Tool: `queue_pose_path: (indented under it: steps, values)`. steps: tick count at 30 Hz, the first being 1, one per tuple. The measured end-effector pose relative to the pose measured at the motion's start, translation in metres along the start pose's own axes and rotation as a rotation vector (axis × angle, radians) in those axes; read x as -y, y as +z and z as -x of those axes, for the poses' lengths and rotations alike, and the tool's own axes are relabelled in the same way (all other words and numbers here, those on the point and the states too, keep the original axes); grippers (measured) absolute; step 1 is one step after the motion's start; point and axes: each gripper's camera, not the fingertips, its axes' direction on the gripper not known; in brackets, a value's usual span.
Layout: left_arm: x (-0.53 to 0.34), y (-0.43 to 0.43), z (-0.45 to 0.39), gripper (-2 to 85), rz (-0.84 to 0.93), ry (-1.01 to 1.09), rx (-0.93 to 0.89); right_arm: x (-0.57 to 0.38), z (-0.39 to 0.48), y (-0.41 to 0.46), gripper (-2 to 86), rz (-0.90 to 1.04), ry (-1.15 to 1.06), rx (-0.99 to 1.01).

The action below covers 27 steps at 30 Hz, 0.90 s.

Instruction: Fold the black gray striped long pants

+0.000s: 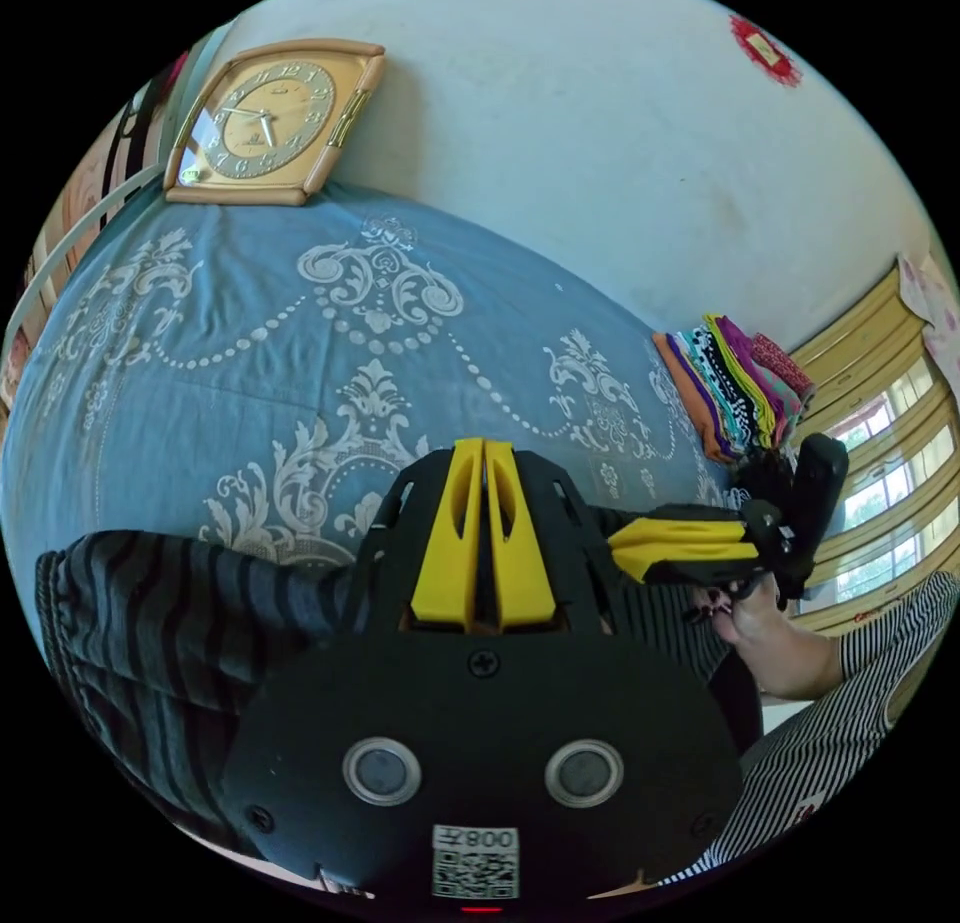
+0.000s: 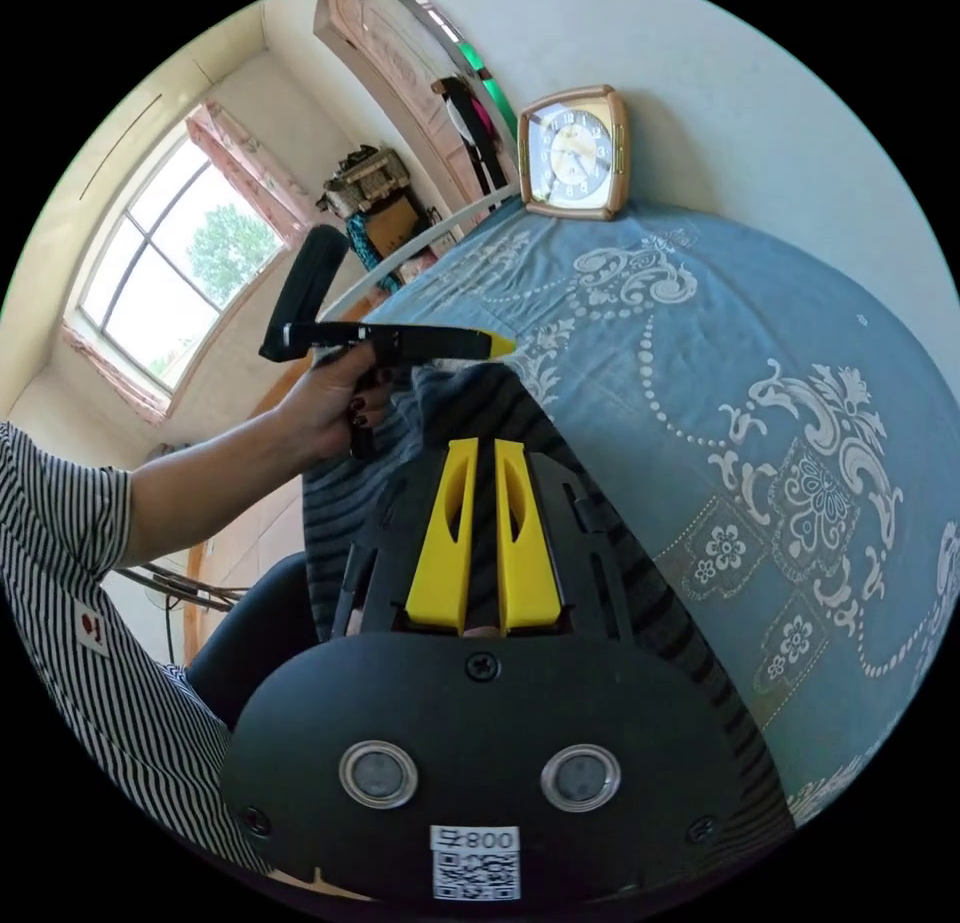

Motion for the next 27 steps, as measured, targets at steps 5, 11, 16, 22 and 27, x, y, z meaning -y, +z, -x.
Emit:
queue_pose_path:
  steps: [5,11,16,22,27]
  values:
    - [0.023,0.045,0.016,1.6,0.025,-0.027,0.038,0.009,-0.013,0.041,2.4,0.145,0.035,-0.053]
    - [0.029,0.073,0.011,7.2,0.173,0.111,0.033,0.009,-0.011,0.051,1.6,0.148,0.045,-0.047]
    - [0.032,0.117,0.021,3.6,0.346,0.118,0.0,0.015,-0.005,0.045,1.1,0.143,0.048,-0.03]
    - [0.032,0.118,0.009,2.4,0.223,0.199,0.001,0.017,0.012,0.016,0.3,0.038,0.025,-0.036]
    - [0.022,0.155,0.025,2.1,0.259,0.134,0.011,0.027,0.002,0.035,0.0,0.118,0.05,-0.126]
